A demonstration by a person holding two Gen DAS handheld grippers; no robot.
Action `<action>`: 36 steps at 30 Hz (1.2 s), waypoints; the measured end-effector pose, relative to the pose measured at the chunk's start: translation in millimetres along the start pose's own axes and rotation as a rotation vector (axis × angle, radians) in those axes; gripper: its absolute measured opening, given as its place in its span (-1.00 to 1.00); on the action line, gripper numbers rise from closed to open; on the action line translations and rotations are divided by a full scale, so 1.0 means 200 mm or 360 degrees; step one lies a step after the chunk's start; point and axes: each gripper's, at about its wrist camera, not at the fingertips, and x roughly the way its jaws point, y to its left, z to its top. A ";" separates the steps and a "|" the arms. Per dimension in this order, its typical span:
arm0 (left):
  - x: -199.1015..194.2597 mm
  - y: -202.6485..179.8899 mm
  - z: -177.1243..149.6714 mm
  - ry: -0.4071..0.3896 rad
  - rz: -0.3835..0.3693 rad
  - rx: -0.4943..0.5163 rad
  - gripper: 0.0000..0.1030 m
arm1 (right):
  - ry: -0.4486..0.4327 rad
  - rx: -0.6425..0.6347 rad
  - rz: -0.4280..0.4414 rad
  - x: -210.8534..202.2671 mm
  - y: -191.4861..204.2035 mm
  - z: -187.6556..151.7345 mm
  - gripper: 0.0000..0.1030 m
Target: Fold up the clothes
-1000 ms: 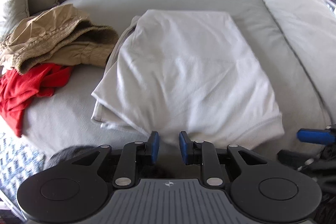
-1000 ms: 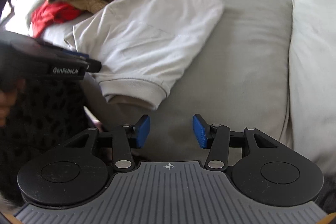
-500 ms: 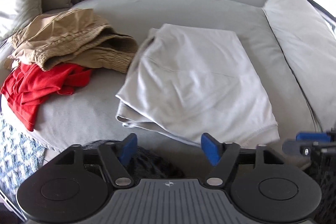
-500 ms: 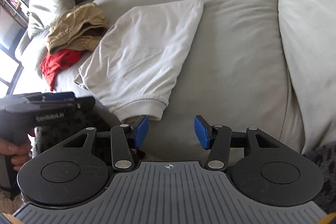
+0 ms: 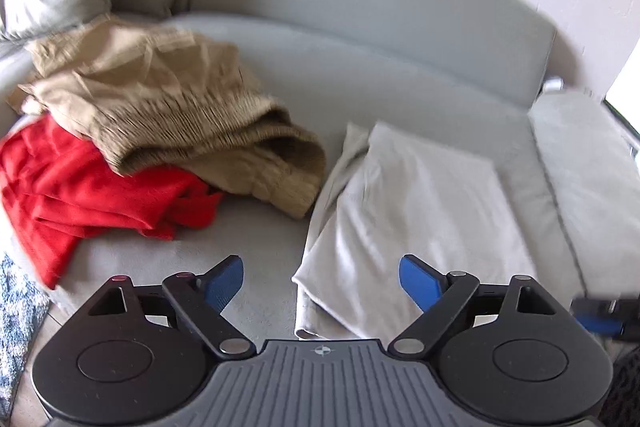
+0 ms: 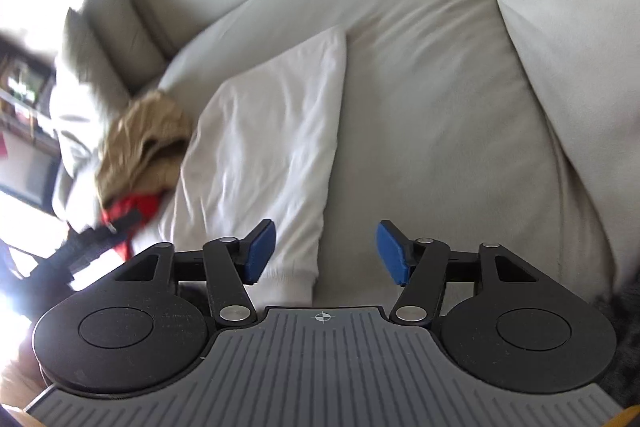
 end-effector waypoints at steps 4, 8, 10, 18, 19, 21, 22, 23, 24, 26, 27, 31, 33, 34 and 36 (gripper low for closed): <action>0.09 0.00 0.03 0.0044 -0.0077 -0.0018 0.66 | -0.0048 0.0117 0.0057 0.08 -0.02 0.10 0.35; 0.18 0.00 0.03 0.0129 -0.0164 -0.0026 0.64 | -0.0123 0.0200 0.0051 0.17 -0.04 0.20 0.62; 0.23 -0.01 0.02 0.0189 -0.0216 -0.0021 0.58 | -0.0126 0.0212 0.0062 0.23 -0.06 0.24 0.55; 0.34 -0.17 0.03 0.0275 -0.0133 0.0238 0.60 | -0.0183 0.0246 0.0096 0.50 -0.10 0.42 -0.05; 0.35 -0.20 0.03 0.0277 -0.0120 0.0278 0.61 | -0.0201 0.0247 0.0102 0.53 -0.10 0.45 -0.04; 0.36 -0.25 0.02 0.0275 -0.0101 0.0349 0.53 | -0.0230 0.0208 0.0083 0.59 -0.08 0.49 -0.04; 0.37 -0.27 0.02 0.0268 -0.0098 0.0364 0.43 | -0.0236 0.0174 0.0058 0.61 -0.06 0.50 -0.07; 0.36 -0.28 0.02 0.0262 -0.0096 0.0368 0.35 | -0.0235 0.0126 0.0013 0.63 -0.03 0.51 -0.32; 0.35 -0.29 0.02 0.0254 -0.0103 0.0373 0.11 | -0.0226 0.0054 -0.0074 0.64 0.00 0.52 -0.63; 0.30 -0.33 0.00 0.0230 -0.0121 0.0395 -0.54 | -0.0214 -0.0048 -0.0156 0.63 0.06 0.53 -0.92; 0.27 -0.36 0.00 0.0213 -0.0100 0.0431 -0.64 | -0.0237 -0.0072 -0.0156 0.60 0.09 0.52 -0.93; 0.15 -0.46 -0.01 0.0137 -0.0072 0.0499 -0.70 | -0.0348 -0.0182 -0.0143 0.39 0.18 0.49 -0.93; 0.07 -0.52 0.00 0.0121 -0.0131 0.0499 -0.70 | -0.0402 -0.0236 -0.0157 0.26 0.21 0.46 -0.93; 0.04 -0.55 0.00 0.0124 -0.0169 0.0505 -0.70 | -0.0432 -0.0251 -0.0169 0.18 0.20 0.44 -0.93; -0.02 -0.62 0.00 0.0133 -0.0252 0.0528 -0.70 | -0.0486 -0.0244 -0.0186 0.03 0.17 0.42 -0.93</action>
